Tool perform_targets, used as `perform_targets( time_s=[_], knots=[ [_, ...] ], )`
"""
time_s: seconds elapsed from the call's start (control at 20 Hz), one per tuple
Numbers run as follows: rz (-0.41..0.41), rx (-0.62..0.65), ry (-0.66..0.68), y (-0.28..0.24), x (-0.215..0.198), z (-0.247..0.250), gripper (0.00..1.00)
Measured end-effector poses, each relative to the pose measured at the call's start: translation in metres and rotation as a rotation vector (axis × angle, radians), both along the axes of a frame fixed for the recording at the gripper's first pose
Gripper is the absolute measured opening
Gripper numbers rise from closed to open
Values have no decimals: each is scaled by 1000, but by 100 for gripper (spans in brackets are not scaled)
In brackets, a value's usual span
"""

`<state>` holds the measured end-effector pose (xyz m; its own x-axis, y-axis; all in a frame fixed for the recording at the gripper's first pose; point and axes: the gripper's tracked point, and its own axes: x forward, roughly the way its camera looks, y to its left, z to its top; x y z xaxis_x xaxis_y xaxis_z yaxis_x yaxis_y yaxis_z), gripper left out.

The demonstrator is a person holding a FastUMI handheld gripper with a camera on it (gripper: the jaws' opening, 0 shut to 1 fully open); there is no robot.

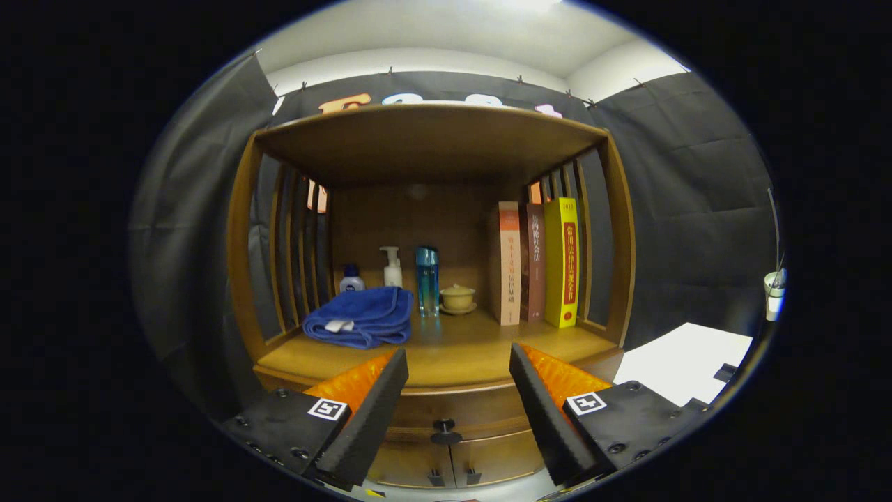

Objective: Pull open the drawer, take out the items inside it, and place them on the countertop above the cabinet.

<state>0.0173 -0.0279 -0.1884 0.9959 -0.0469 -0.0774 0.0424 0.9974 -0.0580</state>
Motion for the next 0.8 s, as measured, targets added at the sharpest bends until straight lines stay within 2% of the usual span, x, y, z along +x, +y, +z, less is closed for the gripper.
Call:
perform_targets(
  time_s=[0.25, 0.7, 0.8],
  knots=[
    [-5, 7, 46, -1, 6, -62, 97],
    [26, -4, 140, 8, 16, -137, 96],
    [25, -7, 157, 8, 18, -147, 91]
  ],
)
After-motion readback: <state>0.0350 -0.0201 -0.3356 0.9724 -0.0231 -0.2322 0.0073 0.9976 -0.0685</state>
